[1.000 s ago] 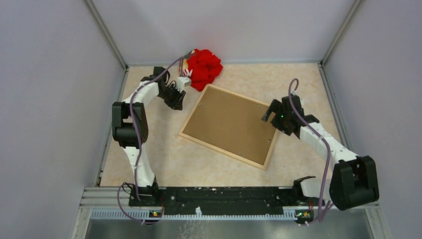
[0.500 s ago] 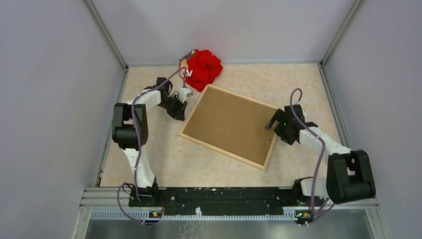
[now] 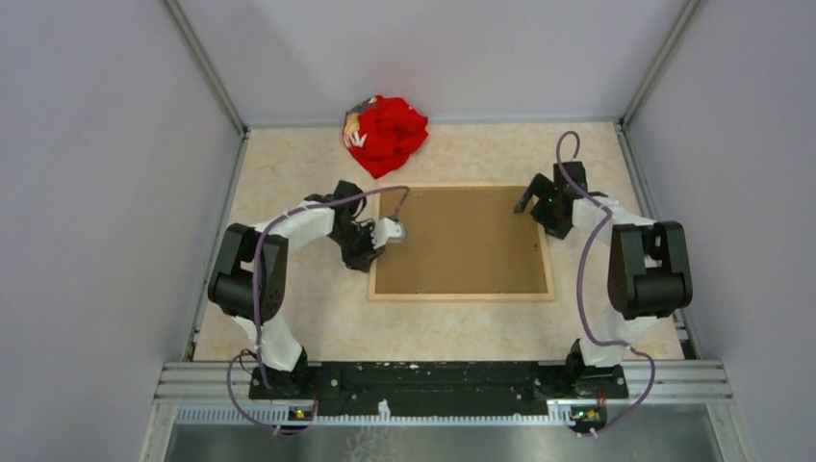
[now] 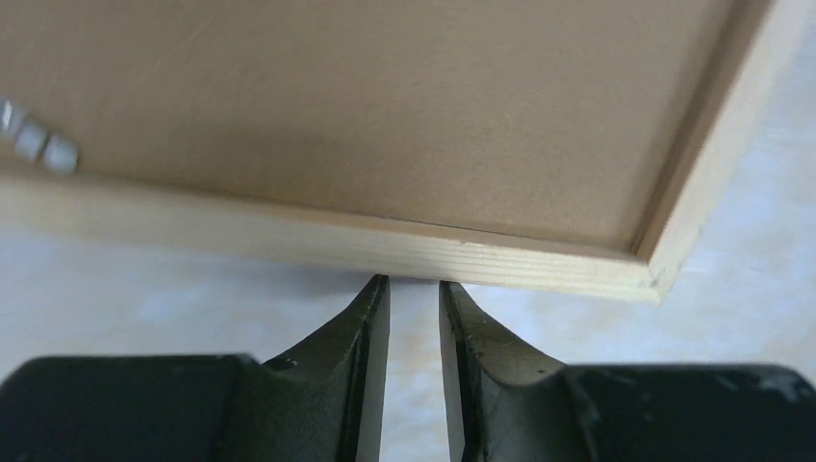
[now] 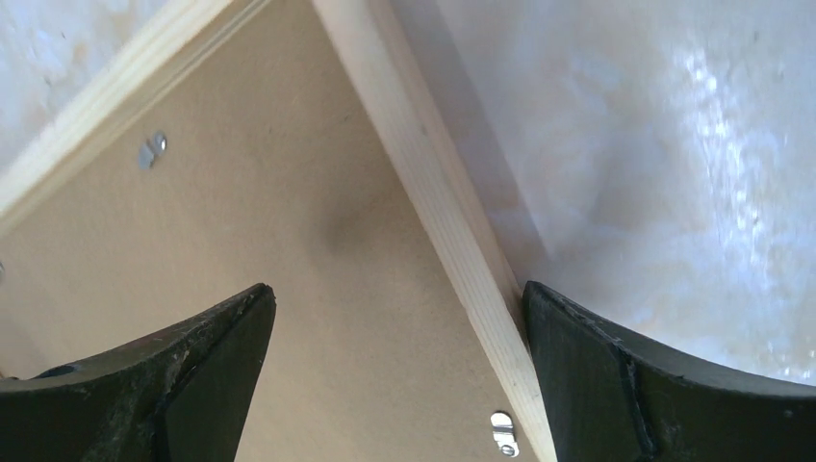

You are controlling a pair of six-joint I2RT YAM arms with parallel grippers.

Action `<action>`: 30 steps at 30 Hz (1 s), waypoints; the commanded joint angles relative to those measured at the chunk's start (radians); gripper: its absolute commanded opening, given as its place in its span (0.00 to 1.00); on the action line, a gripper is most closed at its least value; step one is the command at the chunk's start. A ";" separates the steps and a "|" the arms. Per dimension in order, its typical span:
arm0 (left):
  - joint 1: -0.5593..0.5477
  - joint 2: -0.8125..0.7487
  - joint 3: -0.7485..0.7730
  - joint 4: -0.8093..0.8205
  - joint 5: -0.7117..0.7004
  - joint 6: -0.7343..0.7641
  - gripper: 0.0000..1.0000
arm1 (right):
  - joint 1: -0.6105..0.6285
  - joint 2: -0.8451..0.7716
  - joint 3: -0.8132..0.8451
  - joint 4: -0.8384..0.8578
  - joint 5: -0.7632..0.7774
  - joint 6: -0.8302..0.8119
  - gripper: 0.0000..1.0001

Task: Put the photo into the frame
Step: Adjust the photo frame at the center of the board.

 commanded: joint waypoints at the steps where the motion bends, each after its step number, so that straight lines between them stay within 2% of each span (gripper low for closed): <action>1: -0.158 -0.065 -0.076 -0.140 0.126 0.089 0.32 | 0.014 0.051 0.122 -0.009 -0.096 -0.014 0.99; 4: -0.197 -0.076 -0.066 -0.223 0.179 0.121 0.35 | 0.012 0.066 0.140 -0.021 -0.078 -0.021 0.99; 7: -0.192 -0.070 -0.014 -0.304 0.201 0.121 0.36 | 0.012 0.056 0.152 -0.037 -0.051 -0.036 0.99; 9: -0.141 -0.074 0.037 -0.335 0.226 0.127 0.37 | 0.013 0.027 0.160 -0.046 -0.023 -0.047 0.99; 12: -0.002 -0.064 0.155 -0.334 0.292 0.090 0.38 | 0.025 -0.056 0.150 -0.051 0.026 -0.045 0.98; 14: 0.085 -0.032 0.236 -0.270 0.308 -0.011 0.39 | 0.046 -0.129 0.137 -0.052 0.042 -0.035 0.97; 16: 0.126 0.016 0.298 -0.166 0.249 -0.129 0.40 | 0.083 -0.185 0.114 -0.043 0.062 -0.019 0.96; 19: 0.144 0.101 0.358 -0.043 0.184 -0.230 0.44 | 0.176 -0.238 0.097 -0.044 0.080 0.002 0.95; 24: 0.146 0.262 0.521 -0.057 0.254 -0.249 0.54 | 0.408 -0.266 0.028 0.034 0.082 0.083 0.95; 30: 0.145 0.368 0.627 -0.055 0.219 -0.262 0.53 | 0.627 -0.181 0.001 0.173 0.062 0.178 0.95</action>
